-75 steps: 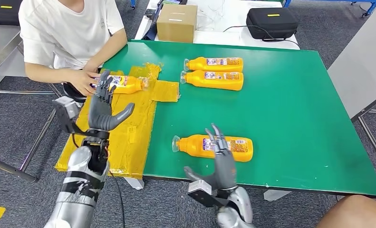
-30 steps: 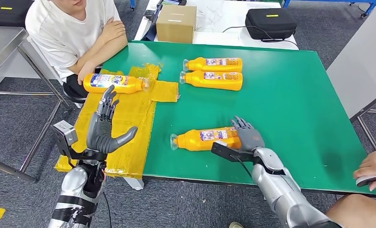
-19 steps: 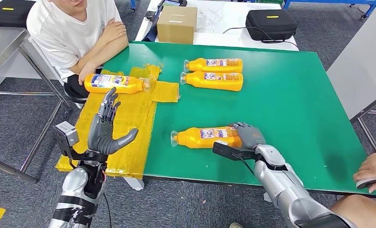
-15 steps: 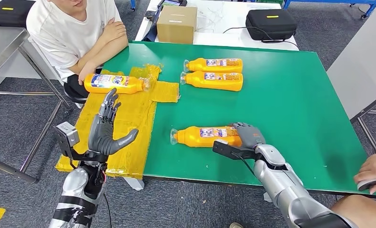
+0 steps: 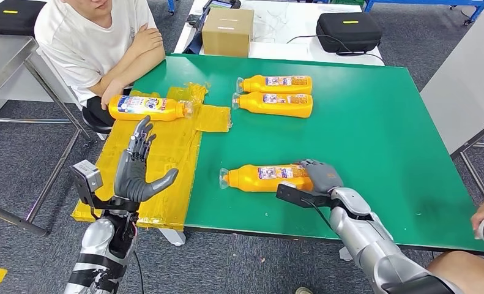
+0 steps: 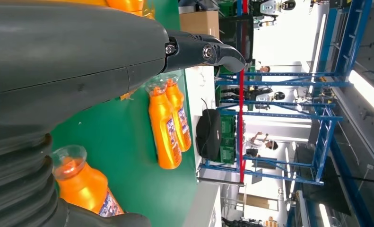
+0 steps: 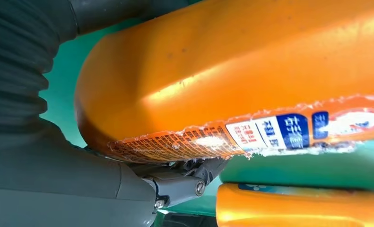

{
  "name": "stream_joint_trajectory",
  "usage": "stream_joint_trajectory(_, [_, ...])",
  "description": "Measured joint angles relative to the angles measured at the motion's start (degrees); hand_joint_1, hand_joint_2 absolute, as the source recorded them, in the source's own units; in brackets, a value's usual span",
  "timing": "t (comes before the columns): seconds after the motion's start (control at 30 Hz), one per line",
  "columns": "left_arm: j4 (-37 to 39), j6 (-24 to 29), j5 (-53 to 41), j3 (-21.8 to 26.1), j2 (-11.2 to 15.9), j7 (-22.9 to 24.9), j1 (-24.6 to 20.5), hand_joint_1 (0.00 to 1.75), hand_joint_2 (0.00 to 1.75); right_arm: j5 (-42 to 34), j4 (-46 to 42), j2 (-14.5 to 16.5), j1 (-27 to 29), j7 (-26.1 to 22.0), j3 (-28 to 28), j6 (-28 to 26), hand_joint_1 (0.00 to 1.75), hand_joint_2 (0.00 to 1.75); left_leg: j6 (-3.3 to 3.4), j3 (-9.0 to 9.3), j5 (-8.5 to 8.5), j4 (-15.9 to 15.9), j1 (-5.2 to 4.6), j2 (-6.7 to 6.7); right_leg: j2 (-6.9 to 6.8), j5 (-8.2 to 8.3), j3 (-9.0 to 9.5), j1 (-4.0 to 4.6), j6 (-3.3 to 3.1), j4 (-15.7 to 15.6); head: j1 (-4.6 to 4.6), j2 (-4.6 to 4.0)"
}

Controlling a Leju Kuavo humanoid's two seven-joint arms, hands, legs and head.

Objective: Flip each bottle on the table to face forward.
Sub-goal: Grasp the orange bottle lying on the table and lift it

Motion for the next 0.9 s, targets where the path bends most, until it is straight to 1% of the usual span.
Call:
stream_joint_trajectory(0.1, [-0.9,1.3,1.4,0.0,-0.5,-0.6,1.5,0.0,1.75,-7.2,-1.5,0.1,2.7,-3.8,-1.9,-2.4,1.75,1.75,0.01,-0.02,-0.03,0.0,0.0,0.0,0.0,-0.01,0.0,0.0,0.0,0.0,0.0,0.0])
stream_joint_trajectory(0.2, [-2.9,4.5,3.8,0.1,-1.9,-1.3,4.3,0.0,1.75,-16.2,-5.4,1.0,7.4,-7.3,-5.7,-3.7,1.75,1.75,0.04,-0.06,-0.09,0.0,0.0,-0.02,0.0,-0.03,-0.02,0.0,0.01,0.0,0.0,0.0])
stream_joint_trajectory(0.3, [-5.9,7.2,5.8,0.1,-3.5,-2.4,8.7,0.0,1.75,-23.3,-12.3,2.5,13.7,-9.1,-9.9,-3.9,1.75,1.75,0.07,-0.1,-0.21,0.0,0.0,-0.03,-0.01,-0.13,-0.05,0.0,0.06,0.0,0.0,0.0])
stream_joint_trajectory(0.4, [-8.4,8.2,8.2,0.3,-4.6,-3.5,12.6,0.0,1.75,-29.2,-19.6,3.9,19.4,-10.2,-13.1,-2.8,1.75,1.75,0.09,-0.21,-0.24,0.0,0.0,-0.06,-0.02,-0.21,-0.14,0.0,0.12,0.0,-0.01,0.0])
stream_joint_trajectory(0.5, [-10.0,6.9,11.8,0.7,-5.3,-2.9,15.6,0.0,1.75,-33.2,-26.6,5.1,24.5,-11.4,-15.1,-1.4,1.75,1.75,0.09,-0.27,-0.26,0.0,0.0,-0.1,-0.05,-0.23,-0.18,-0.01,0.12,0.0,-0.01,0.0])
stream_joint_trajectory(0.57, [-10.6,5.5,14.9,1.2,-5.8,-0.9,17.9,0.0,1.75,-35.6,-31.7,5.9,28.3,-12.3,-16.4,-0.7,1.75,1.75,0.09,-0.32,-0.27,0.0,-0.01,-0.1,-0.06,-0.24,-0.24,-0.01,0.12,0.0,-0.01,0.0])
stream_joint_trajectory(0.63, [-10.4,4.3,16.3,1.5,-6.0,1.0,19.3,0.0,1.75,-37.0,-35.5,6.7,30.9,-13.1,-17.3,-0.3,1.75,1.75,0.1,-0.42,-0.27,0.0,-0.01,-0.09,-0.05,-0.24,-0.36,-0.01,0.12,0.0,-0.01,0.0])
stream_joint_trajectory(0.77, [-9.6,3.0,15.8,1.4,-6.4,1.8,20.6,0.0,1.75,-37.8,-40.9,8.2,34.2,-13.8,-18.0,0.2,1.75,1.75,0.1,-0.46,-0.27,0.0,-0.02,-0.08,-0.04,-0.23,-0.4,-0.02,0.12,0.0,-0.01,0.0])
stream_joint_trajectory(0.9, [-9.1,1.3,14.2,0.9,-6.4,1.9,21.0,0.0,1.75,-38.3,-43.3,8.9,35.5,-14.7,-18.2,0.8,1.75,1.75,0.11,-0.46,-0.25,0.0,-0.02,-0.09,-0.05,-0.23,-0.4,-0.02,0.12,0.0,0.0,0.0])
